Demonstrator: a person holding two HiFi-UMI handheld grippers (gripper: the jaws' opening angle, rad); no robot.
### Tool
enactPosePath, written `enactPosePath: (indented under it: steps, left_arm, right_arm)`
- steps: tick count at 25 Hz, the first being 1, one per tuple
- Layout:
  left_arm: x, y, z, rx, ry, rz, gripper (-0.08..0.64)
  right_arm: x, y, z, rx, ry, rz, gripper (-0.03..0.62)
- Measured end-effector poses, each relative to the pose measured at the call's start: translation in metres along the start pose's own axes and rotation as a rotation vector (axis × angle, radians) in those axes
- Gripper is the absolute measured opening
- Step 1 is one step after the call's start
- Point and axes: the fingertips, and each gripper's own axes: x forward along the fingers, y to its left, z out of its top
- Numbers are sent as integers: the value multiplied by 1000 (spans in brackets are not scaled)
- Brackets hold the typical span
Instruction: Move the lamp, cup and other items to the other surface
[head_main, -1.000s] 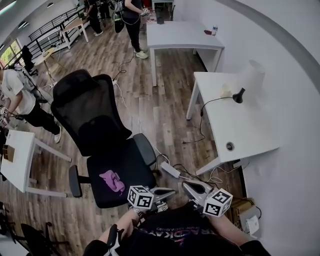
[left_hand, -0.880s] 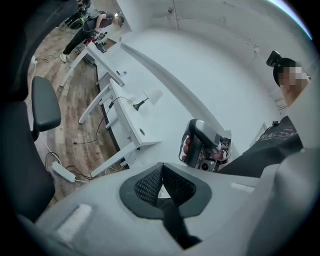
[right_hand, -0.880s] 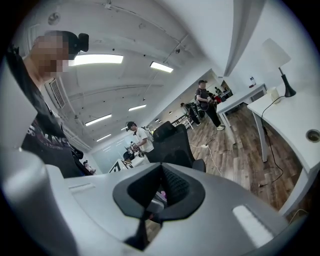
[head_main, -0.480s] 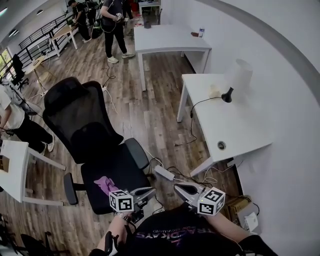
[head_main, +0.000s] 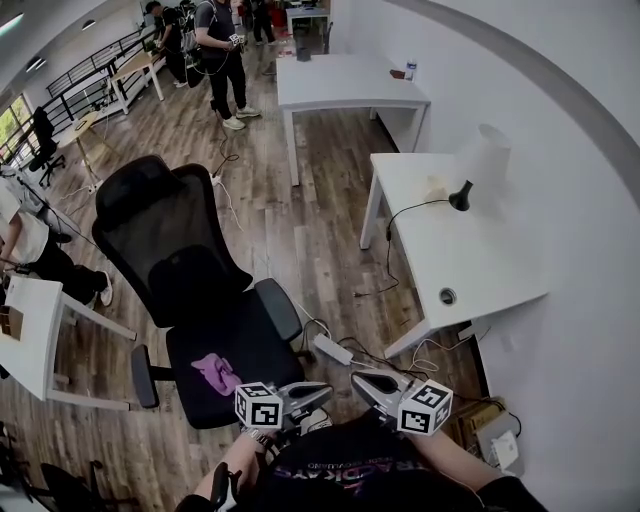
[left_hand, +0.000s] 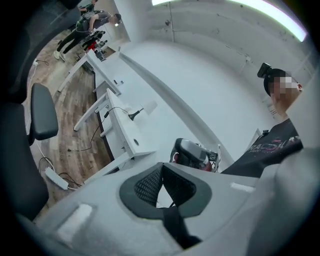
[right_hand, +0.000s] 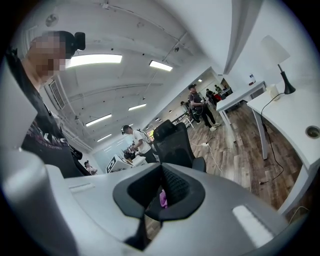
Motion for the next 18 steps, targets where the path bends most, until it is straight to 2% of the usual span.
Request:
enactPosePath:
  steps: [8,18]
  left_arm:
    - [5,-3,-8,-11,34,-12,3]
    - [-4,-1,-9,-14,15,15,3]
  right_arm:
    - [-3,-2,-3,9,-2,-8,0]
    - [8,4,-5,-1,28,16,0]
